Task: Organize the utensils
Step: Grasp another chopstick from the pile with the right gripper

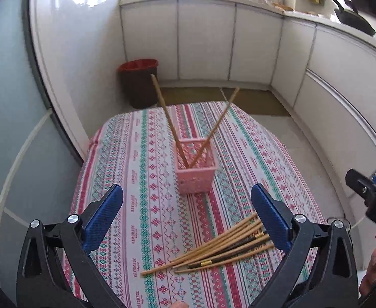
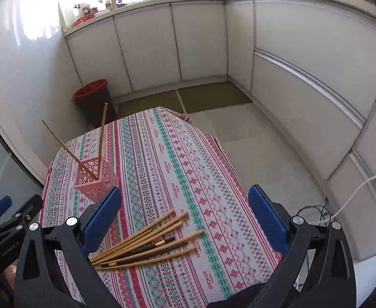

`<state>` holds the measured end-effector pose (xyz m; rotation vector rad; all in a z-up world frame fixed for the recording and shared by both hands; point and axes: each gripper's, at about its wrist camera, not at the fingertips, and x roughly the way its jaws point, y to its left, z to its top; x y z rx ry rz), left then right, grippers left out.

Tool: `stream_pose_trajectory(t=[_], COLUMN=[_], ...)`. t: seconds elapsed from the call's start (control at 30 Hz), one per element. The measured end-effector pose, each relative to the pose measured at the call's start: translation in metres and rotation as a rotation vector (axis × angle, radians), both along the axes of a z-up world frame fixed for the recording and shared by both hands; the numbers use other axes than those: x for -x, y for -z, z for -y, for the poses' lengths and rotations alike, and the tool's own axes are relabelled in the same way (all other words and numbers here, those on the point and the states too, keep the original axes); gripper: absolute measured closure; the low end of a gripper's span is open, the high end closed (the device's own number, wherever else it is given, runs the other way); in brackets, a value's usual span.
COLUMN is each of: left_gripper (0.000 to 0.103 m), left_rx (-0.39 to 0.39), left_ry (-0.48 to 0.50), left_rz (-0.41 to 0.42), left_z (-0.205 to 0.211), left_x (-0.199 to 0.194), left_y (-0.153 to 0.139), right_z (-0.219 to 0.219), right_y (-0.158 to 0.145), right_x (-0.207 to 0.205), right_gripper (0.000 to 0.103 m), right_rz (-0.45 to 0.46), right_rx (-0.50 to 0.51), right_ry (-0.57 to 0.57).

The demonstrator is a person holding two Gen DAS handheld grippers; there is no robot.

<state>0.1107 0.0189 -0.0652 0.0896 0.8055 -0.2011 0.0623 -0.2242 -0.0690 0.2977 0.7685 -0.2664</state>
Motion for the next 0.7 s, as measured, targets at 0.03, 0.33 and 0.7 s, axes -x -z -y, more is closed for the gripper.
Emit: stream_pose_trajectory(t=[0.03,0.33,0.7], left_gripper=[0.007,0.007,0.044], left_rx=[-0.002,-0.038,-0.178], left_ry=[0.04,0.291,0.301], left_rz=[-0.044,-0.447,-0.658], left_z=[0.009,0.106,0.154], left_x=[-0.003,-0.049,-0.107], left_y=[0.007,0.089,0.173], right_z=[0.012,0.067,0.083], right_y=[0.005,0.039,0.09], right_x=[0.007,0.03,0.009], right_gripper=[0.007,0.007,0.007], right_rz=[-0.013,-0.085,-0.199], right_rx=[-0.054,-0.408,-0.626], right_ry=[0.009,0.024,0.062])
